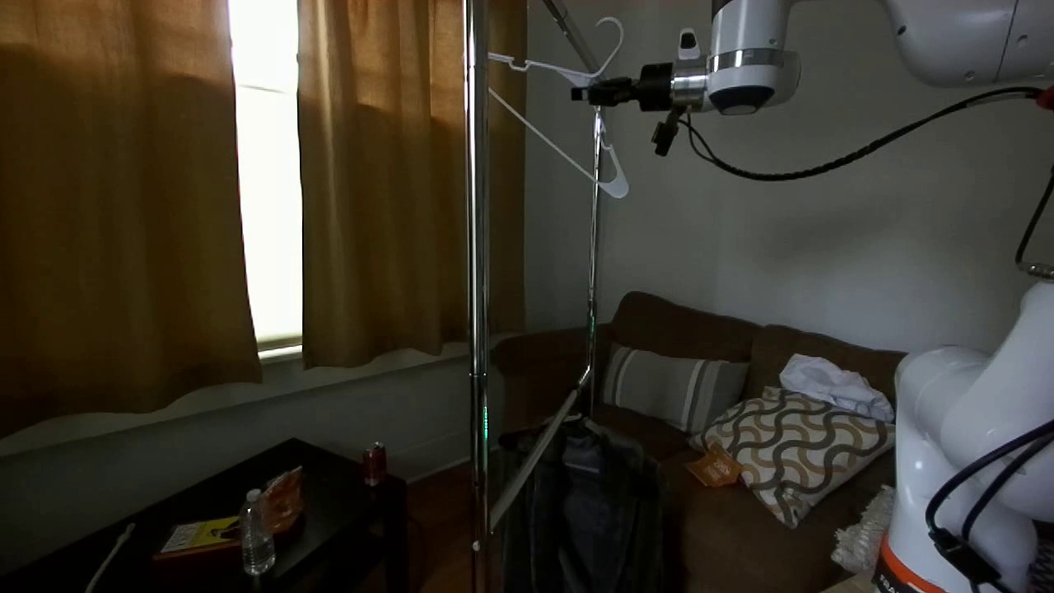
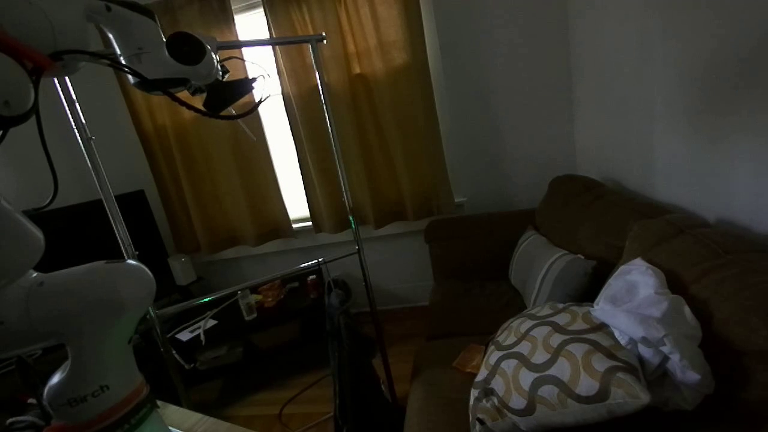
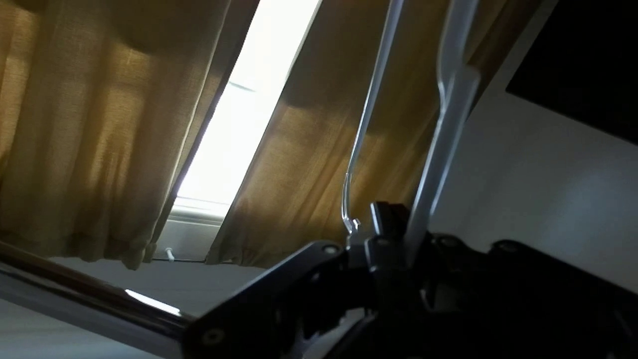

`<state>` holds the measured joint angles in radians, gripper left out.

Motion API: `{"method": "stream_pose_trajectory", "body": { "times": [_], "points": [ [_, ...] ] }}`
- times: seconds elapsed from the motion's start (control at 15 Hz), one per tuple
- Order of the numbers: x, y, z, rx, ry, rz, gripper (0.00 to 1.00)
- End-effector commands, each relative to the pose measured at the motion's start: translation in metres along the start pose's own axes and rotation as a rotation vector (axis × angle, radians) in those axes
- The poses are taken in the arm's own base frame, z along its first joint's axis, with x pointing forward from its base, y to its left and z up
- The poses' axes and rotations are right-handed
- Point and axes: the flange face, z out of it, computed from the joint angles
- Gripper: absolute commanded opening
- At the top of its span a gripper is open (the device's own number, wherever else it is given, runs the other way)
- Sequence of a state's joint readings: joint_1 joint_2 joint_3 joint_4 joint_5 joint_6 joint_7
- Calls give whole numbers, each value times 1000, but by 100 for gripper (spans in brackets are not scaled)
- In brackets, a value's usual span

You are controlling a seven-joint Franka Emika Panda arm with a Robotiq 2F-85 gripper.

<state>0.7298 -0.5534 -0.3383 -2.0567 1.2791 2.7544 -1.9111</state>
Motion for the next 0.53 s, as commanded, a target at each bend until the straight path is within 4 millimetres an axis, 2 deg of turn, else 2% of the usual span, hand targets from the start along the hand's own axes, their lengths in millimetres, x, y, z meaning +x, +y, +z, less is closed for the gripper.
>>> {"method": "stream_pose_trajectory", "body": {
  "times": [0.0, 0.27, 0.33, 0.47],
  "points": [
    [11, -8, 5, 50, -78, -45, 1],
    [33, -10, 10, 94, -152, -51, 1],
    [26, -13, 9, 80, -104, -50, 6],
    [32, -13, 10, 82, -129, -51, 6]
  ]
}}
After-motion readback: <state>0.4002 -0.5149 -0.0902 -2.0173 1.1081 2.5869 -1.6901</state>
